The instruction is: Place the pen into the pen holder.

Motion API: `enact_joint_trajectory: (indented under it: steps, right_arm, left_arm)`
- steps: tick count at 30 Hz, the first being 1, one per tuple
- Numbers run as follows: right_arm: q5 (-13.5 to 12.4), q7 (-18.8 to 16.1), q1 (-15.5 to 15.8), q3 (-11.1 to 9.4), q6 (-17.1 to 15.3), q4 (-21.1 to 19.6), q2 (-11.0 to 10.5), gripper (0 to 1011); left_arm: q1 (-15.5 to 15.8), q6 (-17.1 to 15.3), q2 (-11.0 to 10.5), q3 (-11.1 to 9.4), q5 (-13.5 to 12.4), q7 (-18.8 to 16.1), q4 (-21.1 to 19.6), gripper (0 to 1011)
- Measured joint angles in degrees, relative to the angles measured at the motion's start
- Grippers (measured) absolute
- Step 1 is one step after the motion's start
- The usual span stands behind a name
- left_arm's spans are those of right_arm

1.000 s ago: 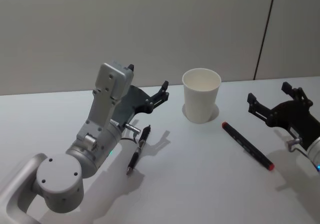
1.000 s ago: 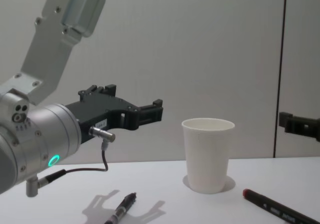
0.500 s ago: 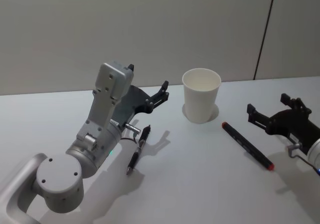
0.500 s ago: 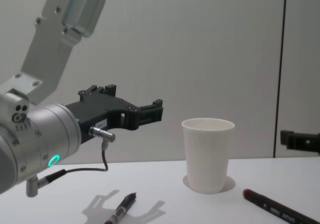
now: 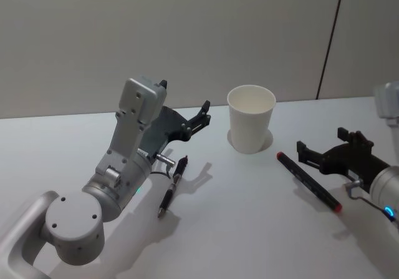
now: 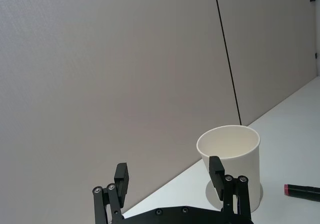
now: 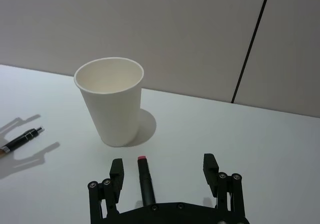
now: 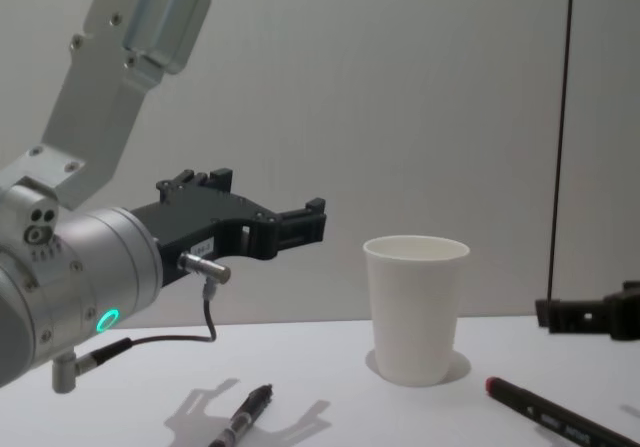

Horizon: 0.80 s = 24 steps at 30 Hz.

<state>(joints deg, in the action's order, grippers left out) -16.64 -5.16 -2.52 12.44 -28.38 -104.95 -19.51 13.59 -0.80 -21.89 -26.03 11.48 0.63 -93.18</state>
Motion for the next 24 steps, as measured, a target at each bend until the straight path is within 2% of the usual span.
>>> enact_joint_trajectory:
  steps: [11, 24]
  right_arm:
    - [3.92, -2.06, -1.83, 1.54, -4.42, 2.33, 1.04, 1001]
    - [6.74, -3.35, -3.42, 2.98, -6.05, 5.56, 2.66, 1001]
  left_arm:
    - [0.0, 0.0, 0.0, 0.0, 0.0, 0.0, 0.0, 1001]
    - [0.0, 0.0, 0.0, 0.0, 0.0, 0.0, 0.0, 1001]
